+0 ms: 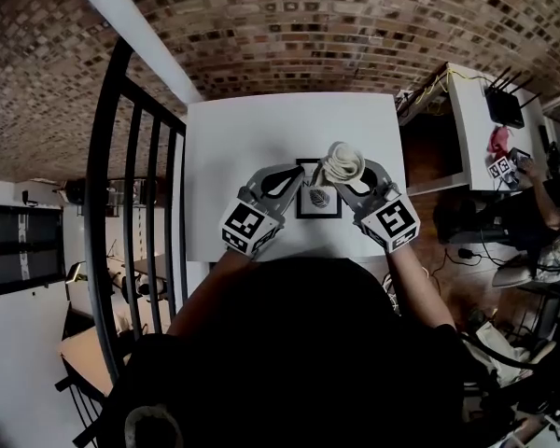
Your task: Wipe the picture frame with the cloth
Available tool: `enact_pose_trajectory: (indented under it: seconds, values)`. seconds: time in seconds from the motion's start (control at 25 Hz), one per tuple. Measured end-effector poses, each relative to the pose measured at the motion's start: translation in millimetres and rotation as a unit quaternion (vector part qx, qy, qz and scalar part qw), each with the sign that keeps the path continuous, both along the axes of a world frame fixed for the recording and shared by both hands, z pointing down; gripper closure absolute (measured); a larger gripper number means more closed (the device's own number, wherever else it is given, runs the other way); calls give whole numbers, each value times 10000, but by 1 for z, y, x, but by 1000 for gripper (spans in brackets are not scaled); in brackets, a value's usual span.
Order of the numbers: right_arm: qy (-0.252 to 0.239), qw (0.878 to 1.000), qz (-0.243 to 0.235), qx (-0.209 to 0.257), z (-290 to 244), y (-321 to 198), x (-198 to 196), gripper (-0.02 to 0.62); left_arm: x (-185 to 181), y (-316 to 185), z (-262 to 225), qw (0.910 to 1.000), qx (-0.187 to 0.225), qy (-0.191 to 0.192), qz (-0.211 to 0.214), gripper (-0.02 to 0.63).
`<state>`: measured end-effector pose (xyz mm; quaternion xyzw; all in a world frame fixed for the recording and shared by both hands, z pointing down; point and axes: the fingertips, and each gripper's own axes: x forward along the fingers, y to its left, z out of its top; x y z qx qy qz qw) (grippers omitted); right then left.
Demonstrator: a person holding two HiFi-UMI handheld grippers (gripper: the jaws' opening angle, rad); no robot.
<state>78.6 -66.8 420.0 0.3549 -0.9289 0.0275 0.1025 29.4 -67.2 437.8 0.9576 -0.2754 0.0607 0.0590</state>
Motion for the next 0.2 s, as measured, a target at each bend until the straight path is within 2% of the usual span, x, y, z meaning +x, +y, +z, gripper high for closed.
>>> enact_pose_trajectory:
  seconds: [0.2]
  values:
    - [170, 9998, -120, 24, 6, 0, -10, 483, -1, 4, -5, 9996, -256, 71, 24, 604]
